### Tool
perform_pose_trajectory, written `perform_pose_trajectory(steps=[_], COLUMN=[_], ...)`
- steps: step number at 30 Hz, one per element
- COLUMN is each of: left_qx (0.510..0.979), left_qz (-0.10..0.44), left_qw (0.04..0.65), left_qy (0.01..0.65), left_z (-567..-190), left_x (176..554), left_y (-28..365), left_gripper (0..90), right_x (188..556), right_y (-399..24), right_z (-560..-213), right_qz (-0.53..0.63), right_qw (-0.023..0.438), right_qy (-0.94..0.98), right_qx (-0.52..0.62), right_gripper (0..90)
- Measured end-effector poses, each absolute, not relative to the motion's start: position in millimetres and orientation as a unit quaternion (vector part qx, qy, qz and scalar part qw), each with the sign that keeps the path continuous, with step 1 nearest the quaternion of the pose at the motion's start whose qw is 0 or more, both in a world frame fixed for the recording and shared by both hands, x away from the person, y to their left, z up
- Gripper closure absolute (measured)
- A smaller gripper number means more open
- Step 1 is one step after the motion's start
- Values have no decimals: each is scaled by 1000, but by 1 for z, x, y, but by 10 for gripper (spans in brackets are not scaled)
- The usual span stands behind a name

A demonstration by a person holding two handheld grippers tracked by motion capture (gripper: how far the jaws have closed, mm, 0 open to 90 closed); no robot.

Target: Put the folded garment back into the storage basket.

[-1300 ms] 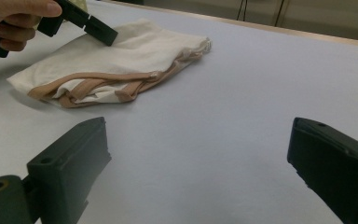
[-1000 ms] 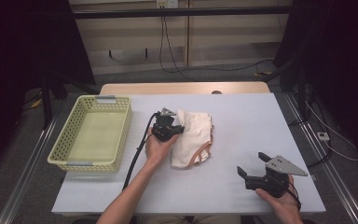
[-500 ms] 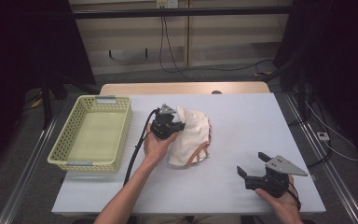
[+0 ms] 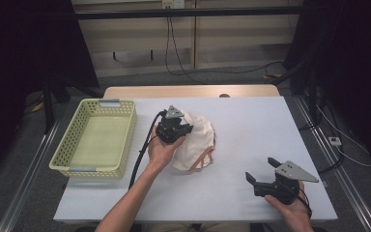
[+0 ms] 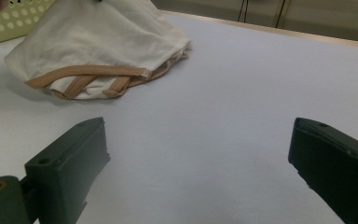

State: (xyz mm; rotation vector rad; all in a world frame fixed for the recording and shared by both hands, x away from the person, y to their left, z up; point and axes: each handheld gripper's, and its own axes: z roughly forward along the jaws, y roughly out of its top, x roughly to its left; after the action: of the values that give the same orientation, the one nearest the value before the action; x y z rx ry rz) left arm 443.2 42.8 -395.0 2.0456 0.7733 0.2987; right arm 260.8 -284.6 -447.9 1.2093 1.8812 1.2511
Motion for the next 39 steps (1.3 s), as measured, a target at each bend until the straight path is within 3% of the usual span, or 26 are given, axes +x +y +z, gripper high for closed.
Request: perform_pose_trajectory(steps=[39], left_qx=[806], left_qz=[165], left_qw=[485], left_qy=[298], left_z=[-357], left_x=[431], left_y=[85], left_gripper=[869], right_x=[261], right_y=[-284], right_z=[-447], right_qz=[469], right_qw=[287], right_qy=[704], right_qx=[449], right_gripper=[38])
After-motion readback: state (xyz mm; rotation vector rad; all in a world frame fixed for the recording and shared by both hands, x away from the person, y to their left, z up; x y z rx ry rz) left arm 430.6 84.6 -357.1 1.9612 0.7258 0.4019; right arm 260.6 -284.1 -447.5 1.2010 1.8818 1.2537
